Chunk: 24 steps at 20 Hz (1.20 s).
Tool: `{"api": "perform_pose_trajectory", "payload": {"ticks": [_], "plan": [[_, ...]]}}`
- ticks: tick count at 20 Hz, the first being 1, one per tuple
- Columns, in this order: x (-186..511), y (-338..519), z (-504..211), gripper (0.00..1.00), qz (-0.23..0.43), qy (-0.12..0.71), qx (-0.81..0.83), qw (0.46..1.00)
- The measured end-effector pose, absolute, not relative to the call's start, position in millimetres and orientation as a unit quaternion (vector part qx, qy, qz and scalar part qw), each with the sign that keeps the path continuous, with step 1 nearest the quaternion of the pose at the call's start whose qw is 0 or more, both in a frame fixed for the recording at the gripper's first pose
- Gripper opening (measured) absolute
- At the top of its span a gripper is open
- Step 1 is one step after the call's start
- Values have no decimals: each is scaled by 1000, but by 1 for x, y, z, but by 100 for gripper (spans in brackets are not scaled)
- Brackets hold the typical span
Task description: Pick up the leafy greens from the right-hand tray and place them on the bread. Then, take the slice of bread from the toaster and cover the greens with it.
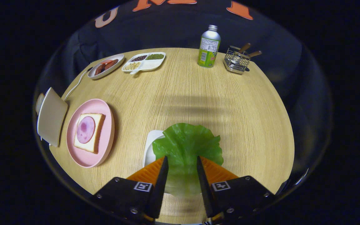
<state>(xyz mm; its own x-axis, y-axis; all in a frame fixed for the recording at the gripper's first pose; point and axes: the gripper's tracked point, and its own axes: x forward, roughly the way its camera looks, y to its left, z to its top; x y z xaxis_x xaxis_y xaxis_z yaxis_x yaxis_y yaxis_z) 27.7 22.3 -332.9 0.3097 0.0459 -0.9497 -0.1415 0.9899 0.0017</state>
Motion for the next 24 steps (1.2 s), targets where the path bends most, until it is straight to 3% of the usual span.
{"api": "perform_pose_trajectory", "payload": {"ticks": [1, 2, 4, 9, 11, 13, 14, 16, 24], "plan": [[27, 21, -336, 62, 57, 587, -47, 806], [29, 19, -338, 75, 56, 586, -57, 806], [30, 16, -347, 86, 56, 594, -66, 800], [32, 21, -355, 86, 62, 606, -25, 793], [38, 21, -357, 76, 53, 602, -19, 796], [44, 18, -359, 44, 34, 597, -9, 801], [44, 17, -359, 19, 26, 599, -4, 800], [43, 16, -357, 4, 15, 607, 19, 795], [56, 46, -308, 1, 52, 571, 23, 819]]}}
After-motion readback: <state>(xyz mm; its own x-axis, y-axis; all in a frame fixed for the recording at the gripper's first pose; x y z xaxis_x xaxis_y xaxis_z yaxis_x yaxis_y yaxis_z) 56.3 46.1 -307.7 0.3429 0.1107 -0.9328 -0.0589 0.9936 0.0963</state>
